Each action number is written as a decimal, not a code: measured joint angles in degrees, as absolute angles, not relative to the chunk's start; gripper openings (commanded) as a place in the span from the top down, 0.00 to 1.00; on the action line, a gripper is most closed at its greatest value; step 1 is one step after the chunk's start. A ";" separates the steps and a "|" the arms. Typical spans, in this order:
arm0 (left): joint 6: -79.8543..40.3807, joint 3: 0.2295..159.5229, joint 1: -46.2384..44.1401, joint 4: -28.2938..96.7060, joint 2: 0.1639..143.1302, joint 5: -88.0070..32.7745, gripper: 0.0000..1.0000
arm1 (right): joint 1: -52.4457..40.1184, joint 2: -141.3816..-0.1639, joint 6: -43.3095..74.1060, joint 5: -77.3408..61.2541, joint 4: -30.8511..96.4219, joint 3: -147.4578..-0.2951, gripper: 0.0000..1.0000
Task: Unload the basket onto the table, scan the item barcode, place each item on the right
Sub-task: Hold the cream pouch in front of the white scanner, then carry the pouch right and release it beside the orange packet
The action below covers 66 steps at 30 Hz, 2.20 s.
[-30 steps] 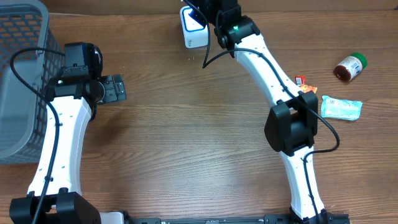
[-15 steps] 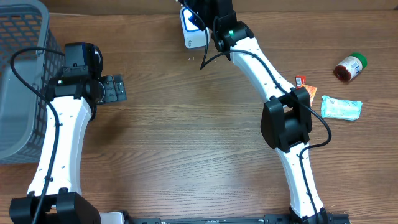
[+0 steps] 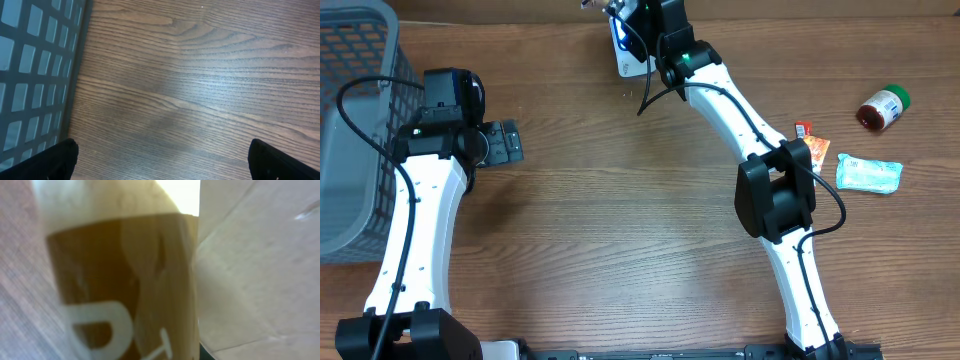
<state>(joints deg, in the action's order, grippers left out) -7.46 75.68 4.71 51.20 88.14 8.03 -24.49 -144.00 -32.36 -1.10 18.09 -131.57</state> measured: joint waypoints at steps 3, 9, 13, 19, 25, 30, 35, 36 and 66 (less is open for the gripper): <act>-7.46 75.68 4.71 51.20 88.14 8.03 0.00 | -24.75 -144.03 -32.23 -1.28 19.75 -131.57 0.96; -7.46 75.68 4.71 51.20 88.14 8.03 0.00 | -24.84 -144.03 -32.10 -1.76 20.95 -131.57 0.96; -7.46 75.68 4.71 51.20 88.14 8.03 0.00 | -24.84 -144.03 -31.62 -2.48 21.87 -131.57 0.96; -7.46 75.70 4.71 51.20 88.14 8.03 0.00 | -24.84 -144.00 -27.94 -2.70 20.05 -131.57 0.96; -7.46 75.68 4.71 51.20 88.14 8.03 0.00 | -24.56 -143.48 -22.55 -2.76 16.23 -131.57 0.96; -7.46 75.68 4.71 51.18 88.14 8.03 0.00 | -23.07 -139.00 -17.06 -2.76 19.20 -131.41 0.96; -7.46 75.68 4.71 51.22 88.14 8.01 0.00 | -18.92 -128.57 -8.34 -3.31 29.89 -131.35 0.96; -7.46 75.68 4.71 51.20 88.14 8.01 0.00 | -17.47 -125.91 -6.07 -4.19 34.50 -131.44 0.96; -7.46 75.68 4.71 51.20 88.14 8.21 0.00 | 0.38 -120.40 -0.01 -1.72 85.76 -102.50 0.96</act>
